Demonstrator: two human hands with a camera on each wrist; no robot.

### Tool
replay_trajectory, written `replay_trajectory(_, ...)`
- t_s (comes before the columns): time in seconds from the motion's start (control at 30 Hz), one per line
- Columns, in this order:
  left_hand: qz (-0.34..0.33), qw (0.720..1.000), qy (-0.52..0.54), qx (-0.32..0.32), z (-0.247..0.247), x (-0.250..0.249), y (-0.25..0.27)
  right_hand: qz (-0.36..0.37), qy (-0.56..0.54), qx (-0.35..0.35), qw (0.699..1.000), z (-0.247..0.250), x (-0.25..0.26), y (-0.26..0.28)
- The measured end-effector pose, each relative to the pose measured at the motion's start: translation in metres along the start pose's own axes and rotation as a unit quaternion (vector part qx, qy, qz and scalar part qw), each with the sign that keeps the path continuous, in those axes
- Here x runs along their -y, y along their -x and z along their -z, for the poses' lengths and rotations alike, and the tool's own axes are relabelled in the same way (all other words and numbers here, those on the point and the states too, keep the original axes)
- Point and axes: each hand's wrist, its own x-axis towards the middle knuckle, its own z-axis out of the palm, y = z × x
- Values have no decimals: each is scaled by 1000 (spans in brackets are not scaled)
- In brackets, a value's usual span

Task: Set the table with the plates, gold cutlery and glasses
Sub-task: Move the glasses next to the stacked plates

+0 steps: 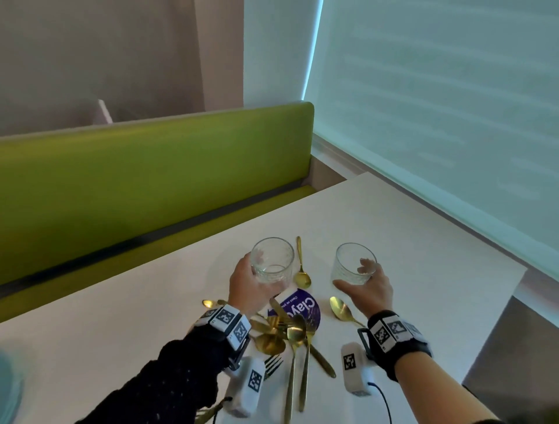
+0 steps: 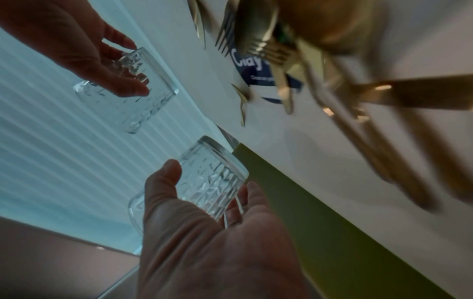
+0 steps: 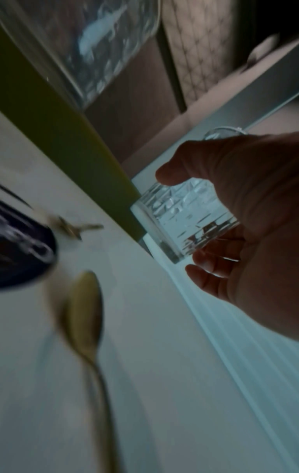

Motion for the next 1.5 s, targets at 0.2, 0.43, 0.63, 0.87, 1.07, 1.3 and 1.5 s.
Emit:
replay_trajectory(0.2, 16, 999, 20, -35, 86, 26, 99, 28, -39, 56, 997, -18, 47, 130)
replay_trajectory(0.43, 65, 994, 10, -85, 169, 90, 206, 72, -36, 136, 987, -62, 72, 264)
replay_trajectory(0.63, 94, 986, 1, -136, 218, 135, 274, 95, 1, 218, 971, -114, 81, 340)
replay_trajectory(0.87, 107, 973, 7, -202, 252, 174, 330, 103, 33, 268, 957, -168, 78, 388)
replay_trajectory(1.07, 117, 966, -3, -232, 268, 197, 367, 126, 54, 315, 939, -193, 71, 415)
replay_trajectory(1.3, 164, 952, -2, -257, 283, 219, 389, 160, 86, 354, 917, -209, 61, 442)
replay_trajectory(1.5, 196, 943, -20, -269, 294, 230, 395, 177, 93, 377, 904, -218, 61, 459)
